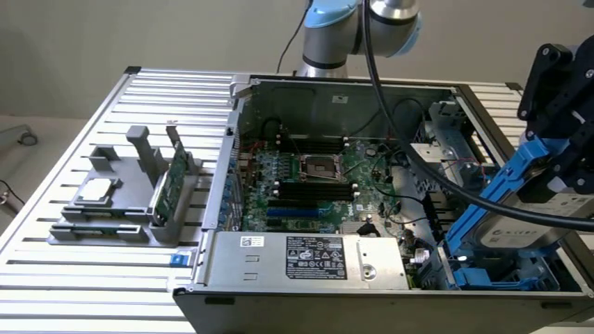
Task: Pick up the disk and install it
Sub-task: 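Pick up the disk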
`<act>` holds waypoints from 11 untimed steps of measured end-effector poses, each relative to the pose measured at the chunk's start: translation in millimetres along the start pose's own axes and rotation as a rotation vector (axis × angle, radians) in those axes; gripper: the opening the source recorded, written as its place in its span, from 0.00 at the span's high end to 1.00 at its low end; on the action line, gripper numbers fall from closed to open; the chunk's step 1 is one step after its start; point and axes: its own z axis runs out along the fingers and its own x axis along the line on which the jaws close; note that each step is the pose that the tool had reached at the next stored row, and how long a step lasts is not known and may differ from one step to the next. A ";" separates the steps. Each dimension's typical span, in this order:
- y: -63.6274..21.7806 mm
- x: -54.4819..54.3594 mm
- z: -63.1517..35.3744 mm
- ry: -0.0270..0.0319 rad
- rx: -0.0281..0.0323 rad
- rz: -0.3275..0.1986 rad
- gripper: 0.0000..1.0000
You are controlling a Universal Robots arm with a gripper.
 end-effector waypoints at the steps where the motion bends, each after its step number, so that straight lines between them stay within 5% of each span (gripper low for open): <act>1: -2.8 0.0 1.2 -0.0001 0.0000 0.000 0.67; 11: -9.7 2.0 8.5 -0.0002 0.0000 0.000 0.67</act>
